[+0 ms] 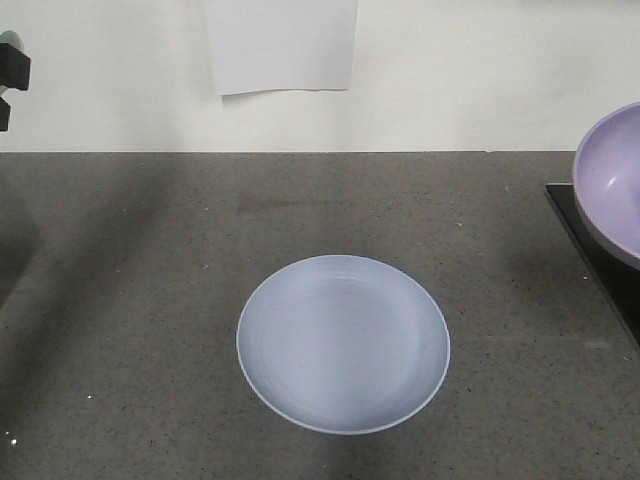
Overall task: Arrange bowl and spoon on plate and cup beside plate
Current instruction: 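Approach the plate and stop with spoon and bowl held above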
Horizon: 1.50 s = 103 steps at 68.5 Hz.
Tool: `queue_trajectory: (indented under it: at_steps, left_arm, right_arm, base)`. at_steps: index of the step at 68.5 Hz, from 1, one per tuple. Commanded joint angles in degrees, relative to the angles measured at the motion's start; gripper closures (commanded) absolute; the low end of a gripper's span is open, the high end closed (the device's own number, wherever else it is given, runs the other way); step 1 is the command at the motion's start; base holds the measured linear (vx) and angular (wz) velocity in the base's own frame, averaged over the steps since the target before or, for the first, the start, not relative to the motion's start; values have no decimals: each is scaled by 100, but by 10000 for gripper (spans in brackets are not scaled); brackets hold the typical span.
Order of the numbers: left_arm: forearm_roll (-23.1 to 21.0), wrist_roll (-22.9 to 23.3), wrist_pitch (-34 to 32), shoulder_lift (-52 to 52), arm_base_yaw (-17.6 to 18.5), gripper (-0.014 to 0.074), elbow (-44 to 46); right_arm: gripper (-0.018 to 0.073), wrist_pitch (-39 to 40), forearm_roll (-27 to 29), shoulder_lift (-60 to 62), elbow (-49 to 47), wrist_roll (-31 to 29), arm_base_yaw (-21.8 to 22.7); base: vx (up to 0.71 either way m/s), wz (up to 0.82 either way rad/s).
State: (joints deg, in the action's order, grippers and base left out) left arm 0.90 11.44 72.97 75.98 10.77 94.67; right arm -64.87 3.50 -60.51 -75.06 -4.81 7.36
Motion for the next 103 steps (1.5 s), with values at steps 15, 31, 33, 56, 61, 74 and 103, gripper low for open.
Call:
queue_trajectory:
  at_steps: [15, 31, 33, 56, 61, 74, 103]
  left_arm:
    - [-22, -6, -136, -150, 44, 603, 139]
    - [-22, -6, -136, -150, 44, 603, 139]
    - [-22, -6, -136, -150, 44, 603, 139]
    - [-22, -6, -136, -150, 44, 603, 139]
    - [-22, -6, -136, -150, 44, 603, 139]
    - [-22, -6, -136, -150, 44, 603, 139]
    - [-22, -6, -136, -150, 44, 603, 139]
  right_arm:
    - [566, 342, 0, 70, -158, -36, 36]
    - [566, 341, 0, 70, -158, -36, 36]
    - [566, 341, 0, 70, -158, -36, 36]
    - [566, 341, 0, 70, -158, -36, 36]
    - [566, 341, 0, 70, -158, -36, 36]
    - [566, 341, 0, 70, -158, -36, 36]
    - [566, 341, 0, 70, -158, -36, 36]
  base:
    - [1, 4]
    - [0, 0]
    - [0, 0]
    - [0, 0]
    - [0, 0]
    - [0, 0]
    - [0, 0]
